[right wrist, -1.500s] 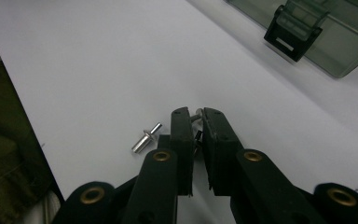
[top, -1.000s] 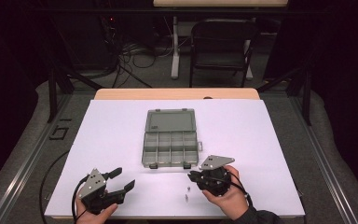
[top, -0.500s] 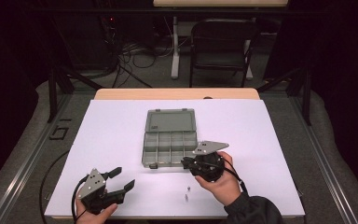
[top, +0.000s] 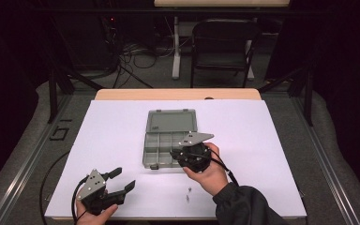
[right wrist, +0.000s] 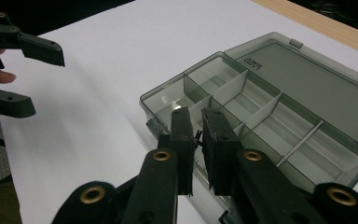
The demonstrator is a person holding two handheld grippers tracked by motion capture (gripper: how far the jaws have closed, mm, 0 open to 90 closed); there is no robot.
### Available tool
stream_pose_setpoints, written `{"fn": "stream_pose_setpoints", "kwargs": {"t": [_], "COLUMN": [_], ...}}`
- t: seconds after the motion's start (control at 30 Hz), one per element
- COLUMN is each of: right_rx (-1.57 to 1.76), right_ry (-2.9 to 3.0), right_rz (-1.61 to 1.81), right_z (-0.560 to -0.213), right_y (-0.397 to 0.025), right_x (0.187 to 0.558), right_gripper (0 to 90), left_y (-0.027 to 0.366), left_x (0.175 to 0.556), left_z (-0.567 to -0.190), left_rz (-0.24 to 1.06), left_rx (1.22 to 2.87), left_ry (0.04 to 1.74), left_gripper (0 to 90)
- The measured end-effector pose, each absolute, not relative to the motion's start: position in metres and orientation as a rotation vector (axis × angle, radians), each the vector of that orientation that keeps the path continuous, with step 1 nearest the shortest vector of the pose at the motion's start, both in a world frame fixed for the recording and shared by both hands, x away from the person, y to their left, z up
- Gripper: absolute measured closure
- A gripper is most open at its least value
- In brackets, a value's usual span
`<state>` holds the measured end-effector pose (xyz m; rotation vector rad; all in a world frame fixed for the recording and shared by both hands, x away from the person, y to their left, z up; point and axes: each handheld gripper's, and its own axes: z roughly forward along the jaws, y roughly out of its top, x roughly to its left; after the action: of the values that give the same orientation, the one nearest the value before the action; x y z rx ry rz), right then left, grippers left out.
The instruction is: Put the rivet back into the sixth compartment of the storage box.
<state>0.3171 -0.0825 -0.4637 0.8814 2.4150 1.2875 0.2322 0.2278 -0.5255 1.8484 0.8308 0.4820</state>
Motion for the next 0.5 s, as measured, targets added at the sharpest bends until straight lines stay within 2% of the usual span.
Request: {"fn": "stream_pose_setpoints", "kwargs": {"t": [0.5], "right_rx": [0.933], "right_ry": [2.422], "right_rz": [1.251], "right_z": [-0.481], "right_y": [-0.070], "right_x": [0.340], "right_gripper": [83.3], "left_y": [0.227], "left_x": [0.234], "left_z": [-0.526], "left_rz": [0.482], "left_rx": [1.847], "left_ry": [0.828], "left_gripper": [31.2]}}
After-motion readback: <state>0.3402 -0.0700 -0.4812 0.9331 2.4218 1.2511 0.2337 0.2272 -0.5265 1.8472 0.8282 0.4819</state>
